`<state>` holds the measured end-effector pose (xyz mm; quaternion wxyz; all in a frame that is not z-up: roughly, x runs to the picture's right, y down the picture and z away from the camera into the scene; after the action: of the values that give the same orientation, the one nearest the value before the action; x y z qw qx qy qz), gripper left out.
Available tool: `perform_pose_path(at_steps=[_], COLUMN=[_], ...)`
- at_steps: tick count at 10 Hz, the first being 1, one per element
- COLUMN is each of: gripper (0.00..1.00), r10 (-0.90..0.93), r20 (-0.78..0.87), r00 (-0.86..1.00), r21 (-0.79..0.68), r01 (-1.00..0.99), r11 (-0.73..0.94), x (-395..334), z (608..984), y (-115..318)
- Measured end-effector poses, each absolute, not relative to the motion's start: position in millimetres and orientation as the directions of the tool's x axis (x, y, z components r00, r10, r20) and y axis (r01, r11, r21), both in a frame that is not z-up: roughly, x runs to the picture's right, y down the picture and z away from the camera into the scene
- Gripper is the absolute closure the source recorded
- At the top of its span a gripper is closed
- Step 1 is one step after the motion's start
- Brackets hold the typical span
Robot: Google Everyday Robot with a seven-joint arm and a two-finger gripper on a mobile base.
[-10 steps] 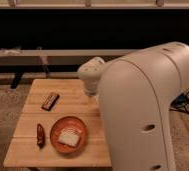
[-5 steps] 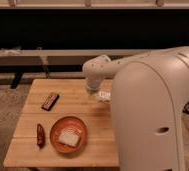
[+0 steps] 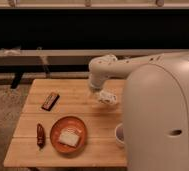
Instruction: Stand the bottle upright
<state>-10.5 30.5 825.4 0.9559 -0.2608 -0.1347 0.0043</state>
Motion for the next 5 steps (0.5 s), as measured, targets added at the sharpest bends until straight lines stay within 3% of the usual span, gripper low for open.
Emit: perform_pose_path(at_steps=[5], gripper=[1.0], r10=[0.125], r20=[0.384], r00=[0.915], r21=[-0.503], r01=[0.094], r11=[0.859], x=[1], z=[805], y=[6])
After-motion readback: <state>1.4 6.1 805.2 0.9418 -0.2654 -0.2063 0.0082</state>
